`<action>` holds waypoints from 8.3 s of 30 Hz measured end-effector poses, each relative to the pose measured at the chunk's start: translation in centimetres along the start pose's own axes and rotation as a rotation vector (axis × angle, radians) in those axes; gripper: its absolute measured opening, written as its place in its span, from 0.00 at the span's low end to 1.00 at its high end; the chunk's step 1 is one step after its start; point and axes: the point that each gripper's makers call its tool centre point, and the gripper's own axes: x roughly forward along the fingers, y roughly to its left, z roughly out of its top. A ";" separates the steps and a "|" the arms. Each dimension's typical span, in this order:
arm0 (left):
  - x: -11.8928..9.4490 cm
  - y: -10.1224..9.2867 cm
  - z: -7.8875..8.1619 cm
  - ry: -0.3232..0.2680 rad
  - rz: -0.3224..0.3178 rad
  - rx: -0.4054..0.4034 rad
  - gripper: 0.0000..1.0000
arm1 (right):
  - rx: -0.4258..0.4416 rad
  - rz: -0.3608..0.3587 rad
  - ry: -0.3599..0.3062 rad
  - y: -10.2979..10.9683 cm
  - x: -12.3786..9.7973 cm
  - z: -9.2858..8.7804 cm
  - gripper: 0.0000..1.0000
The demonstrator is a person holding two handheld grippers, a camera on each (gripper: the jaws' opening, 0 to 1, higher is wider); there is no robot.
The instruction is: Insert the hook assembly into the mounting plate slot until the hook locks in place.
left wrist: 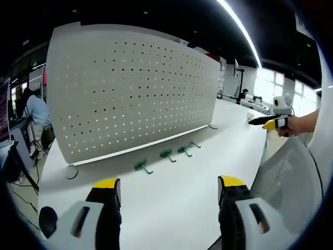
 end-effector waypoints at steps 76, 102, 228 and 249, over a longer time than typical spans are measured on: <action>11.1 5.2 -4.5 0.422 -0.279 0.384 0.71 | 0.033 -0.045 0.006 0.2 -1.2 -1.1 0.68; 13.6 6.7 -5.7 0.599 -0.401 0.565 0.67 | 0.031 -0.042 0.030 0.2 -1.3 -1.4 0.68; 14.5 3.4 2.0 0.240 -0.241 0.441 0.01 | 0.047 -0.043 -0.030 0.1 -1.2 0.1 0.65; 11.4 0.6 6.1 0.032 -0.172 0.308 0.01 | 0.033 -0.008 -0.045 0.7 -0.4 0.8 0.65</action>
